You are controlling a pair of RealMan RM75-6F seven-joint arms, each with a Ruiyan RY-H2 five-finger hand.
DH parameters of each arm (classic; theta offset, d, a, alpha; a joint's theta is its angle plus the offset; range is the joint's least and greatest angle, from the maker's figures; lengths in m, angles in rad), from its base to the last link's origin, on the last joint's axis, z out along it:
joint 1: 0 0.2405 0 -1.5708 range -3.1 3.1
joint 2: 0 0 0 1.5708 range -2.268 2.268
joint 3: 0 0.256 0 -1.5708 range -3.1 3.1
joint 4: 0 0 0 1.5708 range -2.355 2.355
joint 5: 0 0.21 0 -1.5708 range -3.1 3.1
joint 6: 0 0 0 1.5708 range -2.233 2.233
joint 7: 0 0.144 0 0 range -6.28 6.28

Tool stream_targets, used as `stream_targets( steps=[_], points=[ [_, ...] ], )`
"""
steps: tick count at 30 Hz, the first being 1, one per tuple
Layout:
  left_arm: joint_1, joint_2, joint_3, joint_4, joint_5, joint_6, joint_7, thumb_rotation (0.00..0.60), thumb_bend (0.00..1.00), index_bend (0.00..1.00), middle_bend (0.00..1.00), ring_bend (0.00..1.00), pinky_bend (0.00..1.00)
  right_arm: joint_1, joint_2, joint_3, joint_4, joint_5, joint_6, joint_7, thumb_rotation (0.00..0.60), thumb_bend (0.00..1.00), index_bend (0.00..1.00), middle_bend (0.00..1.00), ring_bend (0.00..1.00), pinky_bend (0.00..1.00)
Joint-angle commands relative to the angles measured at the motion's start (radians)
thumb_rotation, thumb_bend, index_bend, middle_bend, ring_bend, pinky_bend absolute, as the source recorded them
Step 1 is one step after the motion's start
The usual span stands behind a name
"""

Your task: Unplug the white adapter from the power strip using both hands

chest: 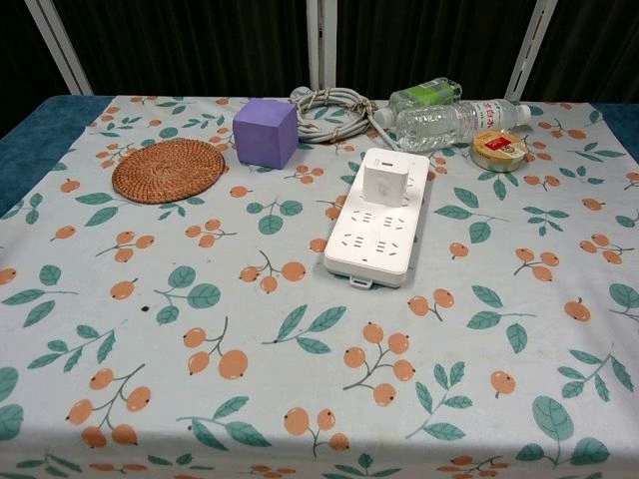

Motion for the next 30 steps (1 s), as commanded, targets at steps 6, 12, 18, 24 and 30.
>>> stream_targets(
  steps=[6, 12, 18, 24, 30],
  points=[
    [-0.002, 0.002, -0.004, -0.013, -0.001, -0.013, 0.011, 0.600, 0.22, 0.12, 0.13, 0.06, 0.00, 0.008, 0.006, 0.000, -0.005, -0.005, -0.009, 0.000, 0.600, 0.21, 0.00, 0.09, 0.00, 0.00],
    [-0.048, 0.005, -0.004, -0.035, 0.076, -0.041, 0.026, 0.600, 0.22, 0.12, 0.13, 0.06, 0.00, 0.073, 0.066, 0.012, -0.057, -0.013, -0.100, 0.032, 0.600, 0.21, 0.00, 0.10, 0.00, 0.01],
    [-0.184, -0.019, 0.000, -0.067, 0.219, -0.171, 0.033, 0.600, 0.22, 0.12, 0.13, 0.06, 0.00, 0.235, 0.127, 0.082, -0.147, 0.031, -0.307, 0.006, 0.600, 0.21, 0.00, 0.13, 0.00, 0.08],
    [-0.371, -0.092, -0.029, -0.075, 0.289, -0.380, 0.045, 0.600, 0.23, 0.14, 0.14, 0.06, 0.00, 0.413, 0.106, 0.165, -0.191, 0.180, -0.522, -0.117, 0.600, 0.21, 0.00, 0.14, 0.00, 0.13],
    [-0.537, -0.208, -0.076, -0.042, 0.264, -0.576, 0.074, 0.600, 0.25, 0.14, 0.14, 0.06, 0.01, 0.579, 0.037, 0.211, -0.177, 0.369, -0.673, -0.279, 0.600, 0.21, 0.00, 0.14, 0.00, 0.15]
  ],
)
